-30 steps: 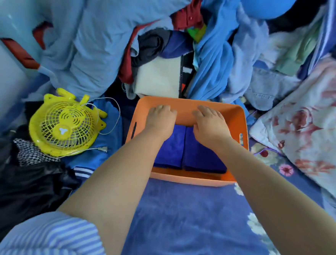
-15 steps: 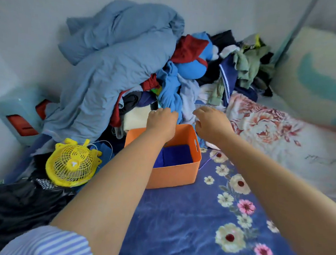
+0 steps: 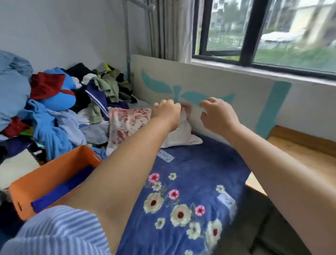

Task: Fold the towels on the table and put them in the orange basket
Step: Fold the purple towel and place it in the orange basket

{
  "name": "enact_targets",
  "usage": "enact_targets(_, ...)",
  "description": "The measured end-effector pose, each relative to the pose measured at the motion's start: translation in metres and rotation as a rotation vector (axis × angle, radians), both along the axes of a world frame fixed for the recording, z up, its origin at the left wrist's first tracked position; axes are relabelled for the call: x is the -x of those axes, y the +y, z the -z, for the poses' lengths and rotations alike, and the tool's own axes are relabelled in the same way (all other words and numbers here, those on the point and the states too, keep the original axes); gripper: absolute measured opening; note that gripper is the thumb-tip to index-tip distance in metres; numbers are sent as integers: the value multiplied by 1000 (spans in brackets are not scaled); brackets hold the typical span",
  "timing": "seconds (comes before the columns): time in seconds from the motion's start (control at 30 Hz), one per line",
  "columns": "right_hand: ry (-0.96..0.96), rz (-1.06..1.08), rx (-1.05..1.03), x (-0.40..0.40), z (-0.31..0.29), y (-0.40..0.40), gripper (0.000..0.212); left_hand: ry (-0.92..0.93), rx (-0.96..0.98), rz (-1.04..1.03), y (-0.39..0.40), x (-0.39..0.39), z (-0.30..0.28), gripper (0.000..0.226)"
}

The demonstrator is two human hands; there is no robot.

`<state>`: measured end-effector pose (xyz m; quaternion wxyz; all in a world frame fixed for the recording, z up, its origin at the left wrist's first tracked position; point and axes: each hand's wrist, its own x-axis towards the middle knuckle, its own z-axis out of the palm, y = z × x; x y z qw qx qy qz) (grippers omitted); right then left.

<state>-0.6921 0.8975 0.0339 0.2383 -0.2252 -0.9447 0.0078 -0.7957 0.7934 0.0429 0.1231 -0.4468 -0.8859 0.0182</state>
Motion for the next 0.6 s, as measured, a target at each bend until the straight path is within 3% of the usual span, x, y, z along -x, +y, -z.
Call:
enact_targets(0.27,25,392,-20,-209,-26,68,38,22,-26,395,117,-175,-17,34)
enact_targets(0.6,176,736,109,-485,-16,138,32,12,-53,745,237,-412,-18,37)
